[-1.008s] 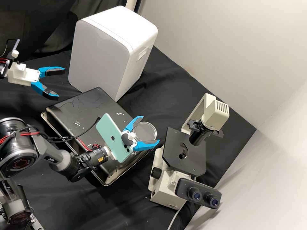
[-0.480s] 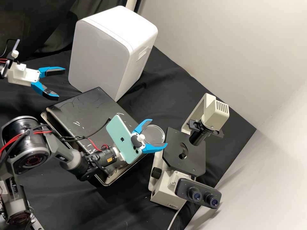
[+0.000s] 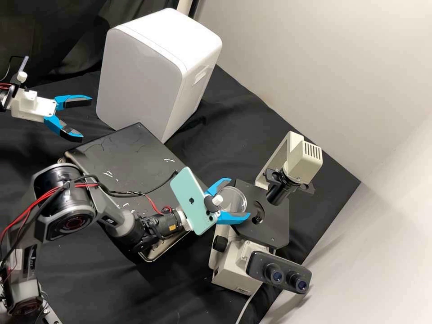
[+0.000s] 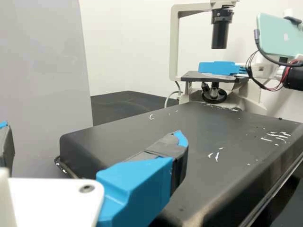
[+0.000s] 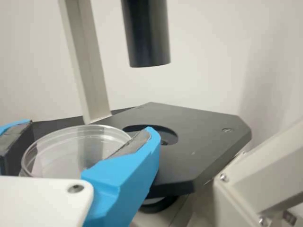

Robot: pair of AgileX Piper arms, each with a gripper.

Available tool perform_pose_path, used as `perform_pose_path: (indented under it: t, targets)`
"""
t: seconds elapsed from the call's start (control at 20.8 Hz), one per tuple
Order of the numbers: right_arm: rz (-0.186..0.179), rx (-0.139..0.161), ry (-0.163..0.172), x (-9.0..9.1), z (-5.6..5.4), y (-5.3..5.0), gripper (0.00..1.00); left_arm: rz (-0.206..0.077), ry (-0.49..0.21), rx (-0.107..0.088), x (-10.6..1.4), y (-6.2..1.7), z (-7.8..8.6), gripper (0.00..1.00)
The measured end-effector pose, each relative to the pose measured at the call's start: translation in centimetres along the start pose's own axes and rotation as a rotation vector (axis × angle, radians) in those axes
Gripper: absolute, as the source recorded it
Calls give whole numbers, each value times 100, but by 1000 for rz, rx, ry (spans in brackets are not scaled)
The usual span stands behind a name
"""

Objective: Place the petri dish on the microscope

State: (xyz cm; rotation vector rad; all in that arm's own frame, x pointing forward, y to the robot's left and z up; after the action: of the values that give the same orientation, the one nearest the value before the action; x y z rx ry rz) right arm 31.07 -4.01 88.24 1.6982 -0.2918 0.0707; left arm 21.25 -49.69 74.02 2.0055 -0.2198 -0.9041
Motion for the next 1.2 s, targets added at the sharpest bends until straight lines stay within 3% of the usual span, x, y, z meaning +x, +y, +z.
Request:
perform_pose_path:
  t: [0.38, 0.82, 1.2]
  targets:
    - [35, -6, -45, 207, 166, 48, 0, -1, 0, -1, 1, -3, -1, 100]
    - [78, -61, -79, 470, 272, 20, 0, -7, -3, -4, 8, -18, 3, 100]
    - [96, -106, -80, 612, 298, -11, 0, -7, -3, -4, 8, -18, 3, 100]
